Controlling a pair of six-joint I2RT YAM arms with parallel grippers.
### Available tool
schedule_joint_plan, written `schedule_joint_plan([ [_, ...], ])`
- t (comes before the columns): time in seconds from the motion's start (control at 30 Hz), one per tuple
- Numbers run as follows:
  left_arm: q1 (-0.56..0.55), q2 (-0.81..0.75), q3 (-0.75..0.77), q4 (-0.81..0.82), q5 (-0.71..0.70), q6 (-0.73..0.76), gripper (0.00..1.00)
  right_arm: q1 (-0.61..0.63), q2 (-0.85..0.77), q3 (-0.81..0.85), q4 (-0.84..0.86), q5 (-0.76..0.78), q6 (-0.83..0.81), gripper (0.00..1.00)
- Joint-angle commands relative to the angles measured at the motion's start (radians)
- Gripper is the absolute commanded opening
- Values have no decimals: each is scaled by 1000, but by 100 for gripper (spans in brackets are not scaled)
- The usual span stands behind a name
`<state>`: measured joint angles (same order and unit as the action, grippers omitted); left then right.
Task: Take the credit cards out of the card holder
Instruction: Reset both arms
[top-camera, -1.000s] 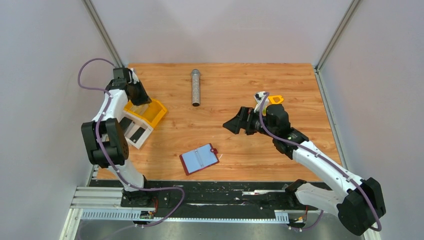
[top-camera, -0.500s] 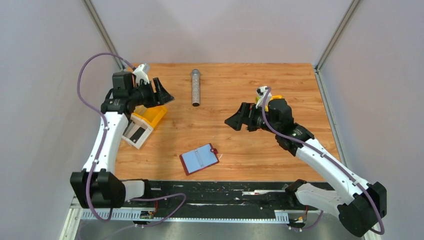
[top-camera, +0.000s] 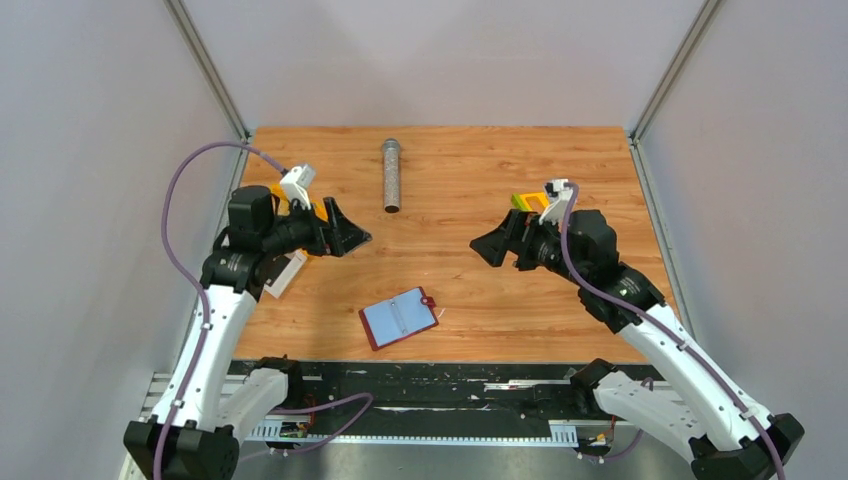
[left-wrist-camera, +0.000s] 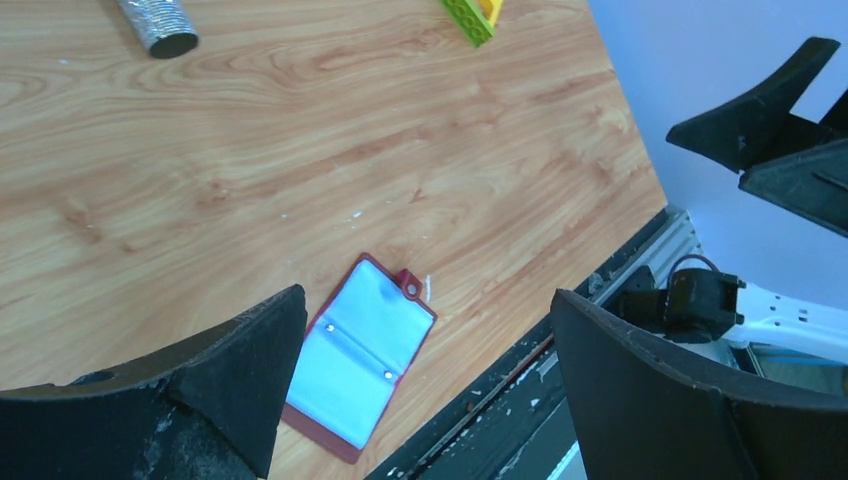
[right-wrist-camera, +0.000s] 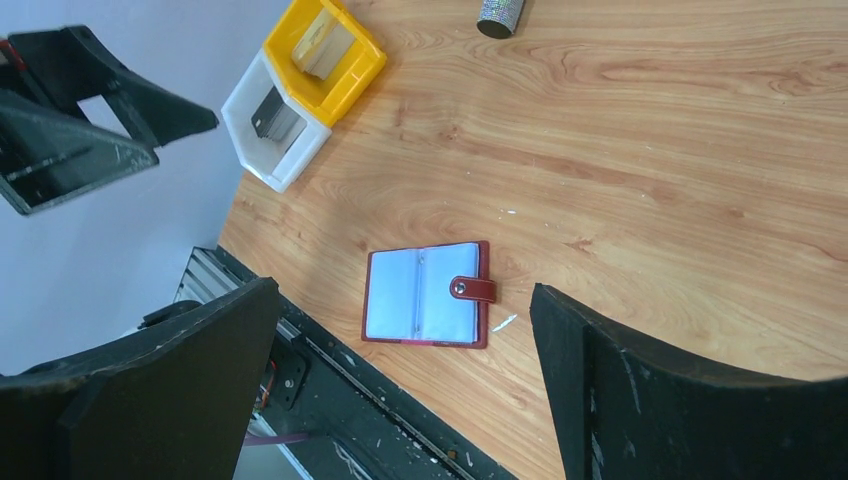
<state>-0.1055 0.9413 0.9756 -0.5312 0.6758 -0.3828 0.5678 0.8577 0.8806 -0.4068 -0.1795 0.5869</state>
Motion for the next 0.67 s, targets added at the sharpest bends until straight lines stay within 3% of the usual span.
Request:
schedule_joint_plan([
  [0.0,-56,-96,-60,87,12,-68,100,-5,-46,-22,-26,37,38,100],
  [0.2,-94,-193,-146,171,-7,-160,100,-5,-74,-63,-32,73,53,100],
  [0.63,-101,-198,-164,154,-22,-151,100,-4,-84,-61,-38,79,55,100],
])
